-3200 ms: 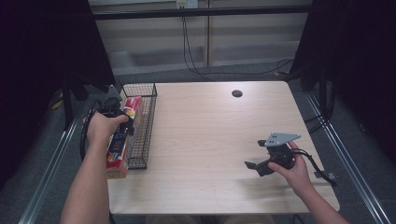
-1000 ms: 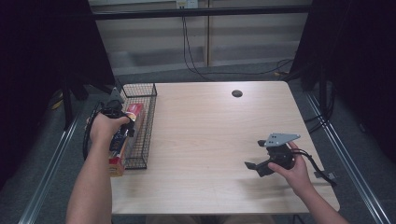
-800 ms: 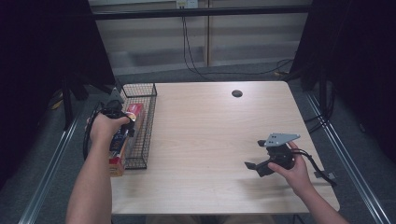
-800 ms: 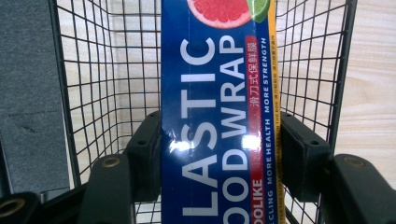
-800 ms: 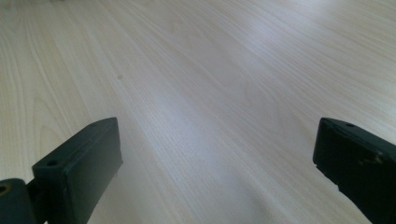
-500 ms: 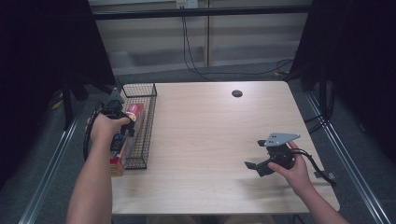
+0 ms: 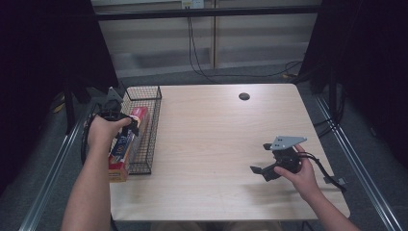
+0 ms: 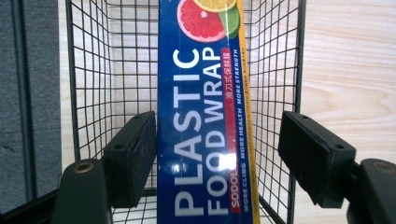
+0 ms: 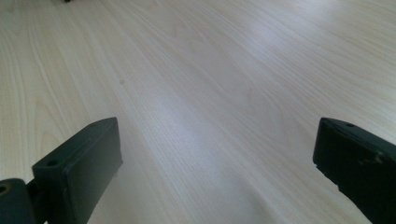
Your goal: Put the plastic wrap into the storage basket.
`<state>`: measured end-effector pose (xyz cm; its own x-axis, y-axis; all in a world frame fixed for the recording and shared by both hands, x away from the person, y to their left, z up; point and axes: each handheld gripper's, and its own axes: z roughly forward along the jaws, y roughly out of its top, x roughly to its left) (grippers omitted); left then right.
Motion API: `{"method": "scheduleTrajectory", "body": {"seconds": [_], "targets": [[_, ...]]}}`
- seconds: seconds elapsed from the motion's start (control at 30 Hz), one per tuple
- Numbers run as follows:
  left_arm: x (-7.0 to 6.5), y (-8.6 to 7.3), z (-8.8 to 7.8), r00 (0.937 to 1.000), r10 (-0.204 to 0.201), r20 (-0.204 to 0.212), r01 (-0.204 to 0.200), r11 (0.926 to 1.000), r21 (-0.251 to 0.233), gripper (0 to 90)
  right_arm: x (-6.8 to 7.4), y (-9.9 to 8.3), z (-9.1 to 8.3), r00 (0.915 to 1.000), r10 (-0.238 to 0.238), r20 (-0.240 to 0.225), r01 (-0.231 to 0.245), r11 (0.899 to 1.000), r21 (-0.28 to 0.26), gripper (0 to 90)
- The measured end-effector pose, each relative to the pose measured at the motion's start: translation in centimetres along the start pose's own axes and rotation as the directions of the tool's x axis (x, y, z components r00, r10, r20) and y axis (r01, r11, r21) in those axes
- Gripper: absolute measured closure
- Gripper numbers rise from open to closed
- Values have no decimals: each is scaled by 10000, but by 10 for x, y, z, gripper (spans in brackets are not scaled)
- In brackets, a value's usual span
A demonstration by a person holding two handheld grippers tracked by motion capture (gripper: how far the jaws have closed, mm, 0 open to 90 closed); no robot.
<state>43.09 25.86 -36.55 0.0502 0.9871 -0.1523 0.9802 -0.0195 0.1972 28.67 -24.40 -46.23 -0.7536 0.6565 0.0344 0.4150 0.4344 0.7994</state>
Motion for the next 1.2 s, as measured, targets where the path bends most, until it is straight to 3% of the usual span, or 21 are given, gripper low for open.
{"method": "scheduleTrajectory", "body": {"seconds": [0.07,0.23,0.6,0.63,0.93,1.2], "targets": [[0,-1,-3,9999,-80,107,81,9999,-101,265,0,0,1,10000,51,-23,-51,10000,33,8],[-2,0,-13,9996,206,174,-202,9996,-215,254,0,0,2,10000,15,-9,-15,10000,62,8],[-19,0,-30,9979,509,393,-487,9973,-543,212,2,0,-2,9999,-24,104,23,10000,68,8],[-20,-1,-31,9969,674,413,-651,9963,-553,212,2,0,-3,10000,-29,52,29,10000,37,8],[-34,-5,-38,9909,979,922,-907,9927,-798,213,3,-1,-3,9999,-85,84,85,9999,61,8],[-47,-9,-40,9814,1450,1262,-1322,9857,-1045,214,4,-1,-3,10000,-73,59,72,10000,61,8]]}}
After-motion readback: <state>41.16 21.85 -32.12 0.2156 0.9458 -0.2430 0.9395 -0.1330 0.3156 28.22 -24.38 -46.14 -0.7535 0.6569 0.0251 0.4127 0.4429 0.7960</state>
